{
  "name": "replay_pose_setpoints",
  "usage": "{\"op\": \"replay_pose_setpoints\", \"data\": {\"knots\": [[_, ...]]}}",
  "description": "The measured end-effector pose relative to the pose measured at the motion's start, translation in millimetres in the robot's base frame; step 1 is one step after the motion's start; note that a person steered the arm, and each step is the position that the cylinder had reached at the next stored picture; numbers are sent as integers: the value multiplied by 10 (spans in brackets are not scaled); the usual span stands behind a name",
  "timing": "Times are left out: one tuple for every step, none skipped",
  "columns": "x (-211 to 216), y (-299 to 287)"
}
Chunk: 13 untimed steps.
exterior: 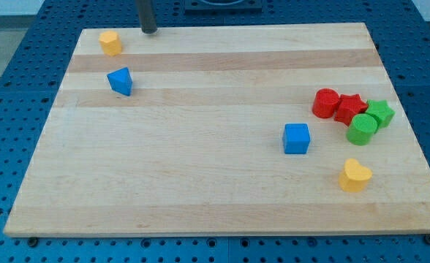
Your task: Move the hexagon to the top left of the cube
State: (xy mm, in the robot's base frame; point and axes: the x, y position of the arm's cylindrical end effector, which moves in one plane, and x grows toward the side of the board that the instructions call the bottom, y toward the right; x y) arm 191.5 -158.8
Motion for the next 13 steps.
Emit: {"op": "replay_pose_setpoints", "data": {"knots": [[-3, -301], [30, -504], [47, -712], [59, -996], [119, -993], [492, -747], [1045, -197], [1625, 429], [2015, 790], [2218, 879], [2230, 879], [1987, 879], [1817, 879]]}}
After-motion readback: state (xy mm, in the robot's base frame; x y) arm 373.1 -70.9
